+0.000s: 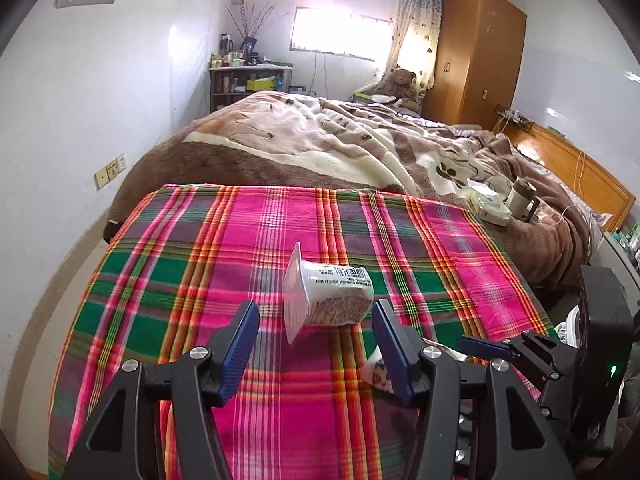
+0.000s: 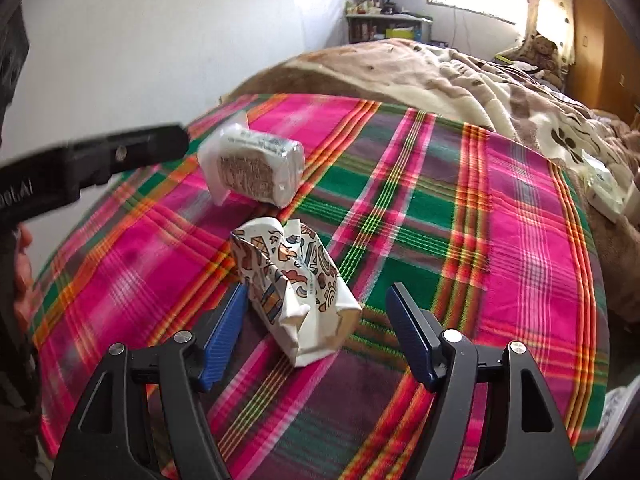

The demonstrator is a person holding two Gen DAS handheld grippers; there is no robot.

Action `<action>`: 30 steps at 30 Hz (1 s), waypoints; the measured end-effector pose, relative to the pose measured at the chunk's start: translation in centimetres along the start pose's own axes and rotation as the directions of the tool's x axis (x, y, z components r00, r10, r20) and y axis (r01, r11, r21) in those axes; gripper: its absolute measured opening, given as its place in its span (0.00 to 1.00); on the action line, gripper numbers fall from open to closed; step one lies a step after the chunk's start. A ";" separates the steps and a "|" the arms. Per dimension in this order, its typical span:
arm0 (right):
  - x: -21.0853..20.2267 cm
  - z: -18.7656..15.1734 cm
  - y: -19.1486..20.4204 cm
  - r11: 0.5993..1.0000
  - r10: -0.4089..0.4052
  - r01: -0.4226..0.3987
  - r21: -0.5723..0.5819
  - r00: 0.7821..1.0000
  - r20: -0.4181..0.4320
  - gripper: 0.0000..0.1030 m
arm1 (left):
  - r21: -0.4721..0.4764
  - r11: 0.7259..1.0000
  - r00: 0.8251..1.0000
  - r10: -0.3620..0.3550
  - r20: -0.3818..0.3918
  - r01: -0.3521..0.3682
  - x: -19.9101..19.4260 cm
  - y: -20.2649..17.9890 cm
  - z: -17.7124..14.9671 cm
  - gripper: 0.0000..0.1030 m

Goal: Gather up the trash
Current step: 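Reach the left tool to the white plastic cup while the right tool reaches the crumpled printed wrapper, then close the left tool on the white cup while the right tool grasps the wrapper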

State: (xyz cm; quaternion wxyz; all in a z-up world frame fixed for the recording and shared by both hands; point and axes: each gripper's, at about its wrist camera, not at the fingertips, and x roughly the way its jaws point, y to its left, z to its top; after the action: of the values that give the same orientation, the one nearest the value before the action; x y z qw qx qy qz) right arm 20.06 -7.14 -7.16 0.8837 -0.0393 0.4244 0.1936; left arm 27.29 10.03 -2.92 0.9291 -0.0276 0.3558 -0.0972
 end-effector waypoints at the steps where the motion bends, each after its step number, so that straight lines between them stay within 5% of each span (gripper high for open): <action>1: 0.1 0.0 0.2 1.000 0.002 -0.002 -0.007 1.000 -0.010 0.71 | 0.003 1.000 1.000 0.000 -0.008 0.000 0.5 0.0 0.2 0.56; 5: 0.3 -0.1 0.4 1.000 0.006 -0.006 -0.014 0.999 -0.040 0.71 | 0.002 1.000 1.000 -0.013 -0.018 0.013 1.8 0.2 0.8 0.56; 7: 0.2 -0.2 0.1 1.000 0.006 -0.006 0.001 0.999 -0.040 0.56 | 0.002 1.000 0.999 -0.025 -0.034 0.026 2.5 0.2 1.2 0.57; 13: -0.2 -0.4 -1.0 1.000 -0.021 0.021 0.021 0.999 -0.033 0.35 | 0.014 0.999 0.997 -0.033 -0.068 0.034 4.7 -0.4 1.6 0.57; 30: -2.4 -1.0 -5.6 0.971 -0.133 0.126 0.201 0.991 0.022 0.34 | 0.053 0.997 0.992 0.059 -0.113 -0.054 8.5 -2.7 1.7 0.62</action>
State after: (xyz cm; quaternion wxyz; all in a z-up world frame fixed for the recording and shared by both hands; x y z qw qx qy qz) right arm 20.04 -13.25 -6.46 0.9012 0.0254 0.4226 0.0927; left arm 34.18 5.69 -6.92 0.9099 0.0113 0.4067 -0.0811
